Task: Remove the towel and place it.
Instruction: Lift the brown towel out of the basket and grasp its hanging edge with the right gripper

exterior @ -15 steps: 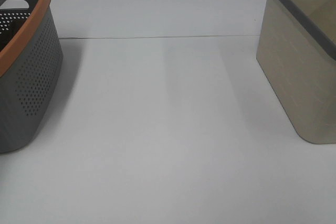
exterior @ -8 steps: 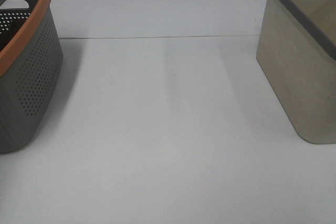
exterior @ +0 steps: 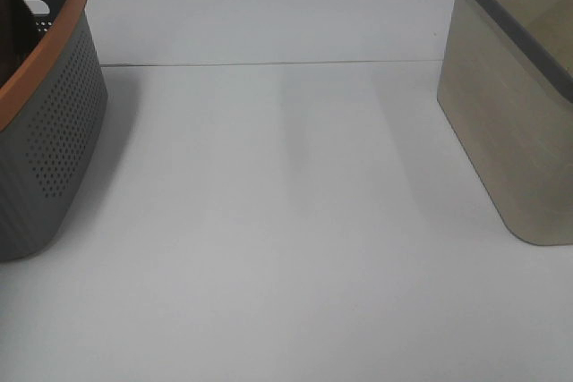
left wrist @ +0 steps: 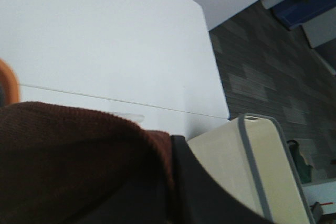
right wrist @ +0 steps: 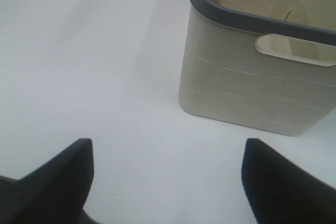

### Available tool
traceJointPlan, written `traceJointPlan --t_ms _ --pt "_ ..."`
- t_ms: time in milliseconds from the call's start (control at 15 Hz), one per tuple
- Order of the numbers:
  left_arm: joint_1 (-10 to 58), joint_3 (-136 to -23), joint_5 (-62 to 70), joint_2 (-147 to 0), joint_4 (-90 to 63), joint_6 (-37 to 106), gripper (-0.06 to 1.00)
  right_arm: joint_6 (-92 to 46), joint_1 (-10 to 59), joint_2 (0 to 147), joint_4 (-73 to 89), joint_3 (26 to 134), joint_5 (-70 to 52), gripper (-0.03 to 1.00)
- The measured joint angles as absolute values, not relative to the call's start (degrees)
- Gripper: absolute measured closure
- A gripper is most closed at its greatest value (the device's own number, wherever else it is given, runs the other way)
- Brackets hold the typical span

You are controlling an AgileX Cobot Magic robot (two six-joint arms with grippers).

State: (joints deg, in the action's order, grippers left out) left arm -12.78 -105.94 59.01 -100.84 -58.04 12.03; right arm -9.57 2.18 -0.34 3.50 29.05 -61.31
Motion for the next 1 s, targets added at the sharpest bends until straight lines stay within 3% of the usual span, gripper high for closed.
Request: traceJointPlan --t_ms 267,1000 --pt "-3.2 -105.9 49.0 -100.8 -68.1 17.1 0.94 -9.6 2.2 -0.3 3.5 29.0 -61.3 0.22" --pt "18.6 -105.9 25.2 -100.8 -69.1 24.2 0.94 -9.6 2.2 3.9 4.2 29.0 -61.2 0.24"
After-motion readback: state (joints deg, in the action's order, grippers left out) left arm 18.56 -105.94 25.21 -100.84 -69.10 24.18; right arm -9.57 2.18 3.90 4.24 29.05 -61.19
